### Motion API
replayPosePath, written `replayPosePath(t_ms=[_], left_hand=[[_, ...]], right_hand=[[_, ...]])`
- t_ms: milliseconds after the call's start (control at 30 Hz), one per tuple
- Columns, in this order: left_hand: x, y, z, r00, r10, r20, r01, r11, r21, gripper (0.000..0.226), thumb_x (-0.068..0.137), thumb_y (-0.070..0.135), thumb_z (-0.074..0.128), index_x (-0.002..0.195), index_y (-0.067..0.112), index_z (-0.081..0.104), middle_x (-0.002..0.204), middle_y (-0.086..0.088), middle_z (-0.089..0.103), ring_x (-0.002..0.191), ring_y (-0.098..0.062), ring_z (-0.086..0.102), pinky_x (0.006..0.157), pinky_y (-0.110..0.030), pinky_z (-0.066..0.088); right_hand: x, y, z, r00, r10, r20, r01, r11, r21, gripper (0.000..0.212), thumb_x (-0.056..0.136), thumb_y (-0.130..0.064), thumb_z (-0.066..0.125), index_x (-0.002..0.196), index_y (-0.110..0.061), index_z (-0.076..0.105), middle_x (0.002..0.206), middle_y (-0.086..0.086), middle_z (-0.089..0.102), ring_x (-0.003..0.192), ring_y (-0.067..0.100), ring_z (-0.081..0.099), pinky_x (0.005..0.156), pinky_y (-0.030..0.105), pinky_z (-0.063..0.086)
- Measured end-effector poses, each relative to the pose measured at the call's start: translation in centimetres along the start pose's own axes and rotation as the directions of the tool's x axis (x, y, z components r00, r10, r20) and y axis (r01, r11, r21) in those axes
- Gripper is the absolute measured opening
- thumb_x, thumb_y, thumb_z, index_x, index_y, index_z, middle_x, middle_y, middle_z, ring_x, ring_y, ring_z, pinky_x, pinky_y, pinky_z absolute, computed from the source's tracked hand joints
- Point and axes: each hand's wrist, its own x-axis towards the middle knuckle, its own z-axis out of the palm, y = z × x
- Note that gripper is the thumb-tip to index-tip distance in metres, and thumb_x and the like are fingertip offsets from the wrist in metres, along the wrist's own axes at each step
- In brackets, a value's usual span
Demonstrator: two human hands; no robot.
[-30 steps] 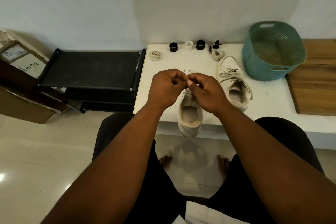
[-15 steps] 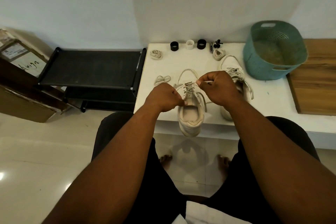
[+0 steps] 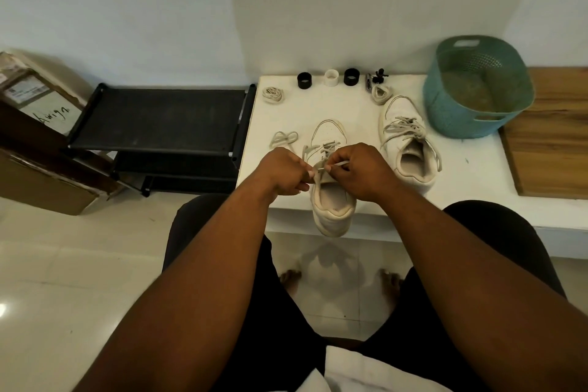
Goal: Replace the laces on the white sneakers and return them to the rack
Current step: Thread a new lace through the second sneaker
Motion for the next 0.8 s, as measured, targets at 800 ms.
replayPosePath(t_ms=[800], left_hand=[[0.2, -0.7, -0.2, 0.998, -0.010, 0.063, 0.022, 0.981, -0.195, 0.008, 0.089, 0.008, 0.076, 0.097, 0.008, 0.075, 0.082, -0.009, 0.077, 0.084, -0.023, 0.073, 0.087, -0.037, 0.060]], right_hand=[[0.0, 0.3, 1.0, 0.999, -0.029, 0.015, 0.030, 0.999, -0.030, 0.014, 0.090, -0.025, 0.069, 0.096, -0.030, 0.080, 0.101, -0.006, 0.077, 0.093, 0.015, 0.066, 0.082, 0.027, 0.048]])
